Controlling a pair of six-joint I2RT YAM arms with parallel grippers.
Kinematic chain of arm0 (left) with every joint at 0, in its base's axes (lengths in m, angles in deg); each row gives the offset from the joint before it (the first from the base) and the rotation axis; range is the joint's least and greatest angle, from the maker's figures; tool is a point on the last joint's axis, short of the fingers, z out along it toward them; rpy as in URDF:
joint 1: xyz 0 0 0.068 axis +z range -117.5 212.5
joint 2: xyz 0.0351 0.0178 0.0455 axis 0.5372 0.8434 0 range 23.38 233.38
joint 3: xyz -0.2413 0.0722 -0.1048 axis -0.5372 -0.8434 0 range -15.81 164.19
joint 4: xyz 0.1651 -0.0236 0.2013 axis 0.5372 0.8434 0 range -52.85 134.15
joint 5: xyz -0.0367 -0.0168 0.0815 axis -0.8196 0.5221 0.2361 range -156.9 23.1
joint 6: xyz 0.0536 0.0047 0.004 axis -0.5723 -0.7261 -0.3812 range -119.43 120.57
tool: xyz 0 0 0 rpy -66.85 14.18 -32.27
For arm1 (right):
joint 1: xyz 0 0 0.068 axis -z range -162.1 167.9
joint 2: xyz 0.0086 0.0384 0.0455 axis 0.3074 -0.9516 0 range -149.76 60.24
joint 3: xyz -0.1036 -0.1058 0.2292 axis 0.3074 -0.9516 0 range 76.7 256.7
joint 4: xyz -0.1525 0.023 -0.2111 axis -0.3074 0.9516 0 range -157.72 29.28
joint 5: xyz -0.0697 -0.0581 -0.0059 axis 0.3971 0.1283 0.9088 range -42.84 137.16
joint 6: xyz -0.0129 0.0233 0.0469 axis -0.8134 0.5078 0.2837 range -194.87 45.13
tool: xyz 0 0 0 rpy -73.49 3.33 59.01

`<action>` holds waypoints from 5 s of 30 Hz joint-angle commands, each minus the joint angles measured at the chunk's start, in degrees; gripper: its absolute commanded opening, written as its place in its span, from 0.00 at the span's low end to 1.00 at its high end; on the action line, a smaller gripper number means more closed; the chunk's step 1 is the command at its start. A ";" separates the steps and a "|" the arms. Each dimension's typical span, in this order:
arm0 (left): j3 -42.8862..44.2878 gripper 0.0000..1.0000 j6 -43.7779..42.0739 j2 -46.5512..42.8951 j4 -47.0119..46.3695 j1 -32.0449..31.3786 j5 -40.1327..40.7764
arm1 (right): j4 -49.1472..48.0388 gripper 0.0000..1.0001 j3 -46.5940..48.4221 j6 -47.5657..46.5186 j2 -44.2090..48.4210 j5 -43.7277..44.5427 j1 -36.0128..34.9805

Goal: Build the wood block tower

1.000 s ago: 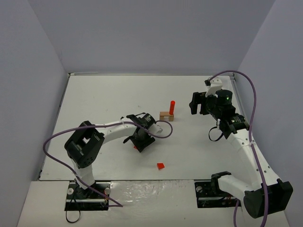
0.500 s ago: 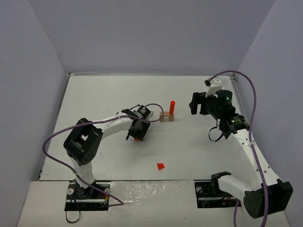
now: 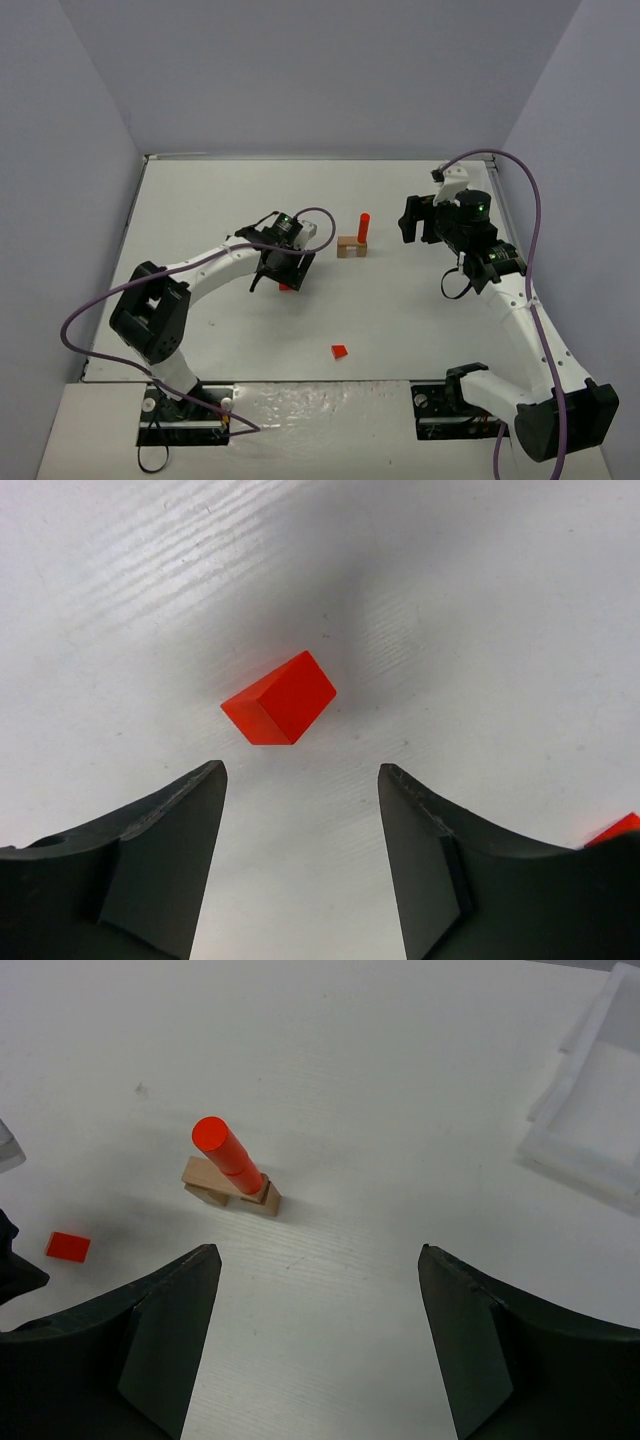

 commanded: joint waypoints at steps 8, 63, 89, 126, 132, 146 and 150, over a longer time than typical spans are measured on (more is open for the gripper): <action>5.02 0.59 -23.57 1.74 2.06 0.87 -7.69 | -2.34 0.78 1.42 0.25 1.32 -2.67 0.45; 3.44 0.00 -23.95 -27.56 -21.32 0.66 -14.46 | 3.22 0.68 30.03 26.03 -20.33 -31.61 -11.32; 2.28 0.00 -27.88 -28.61 -25.97 -1.54 -11.45 | 2.92 0.41 32.21 25.54 -28.66 -33.18 -20.03; -15.68 0.66 -2.85 -50.37 -9.45 9.51 5.95 | 3.26 0.00 25.44 -10.94 -35.69 -8.17 -34.28; -15.64 0.67 1.36 -53.35 -3.68 13.80 8.30 | 3.10 0.00 23.14 -23.01 -41.98 5.54 -41.42; -16.25 0.68 1.00 -59.11 1.80 15.69 11.29 | -2.40 0.09 18.27 -29.59 -48.74 12.60 -49.03; -16.09 0.68 -0.30 -59.11 1.81 15.69 10.53 | -3.31 0.23 16.09 -29.35 -48.58 12.24 -49.02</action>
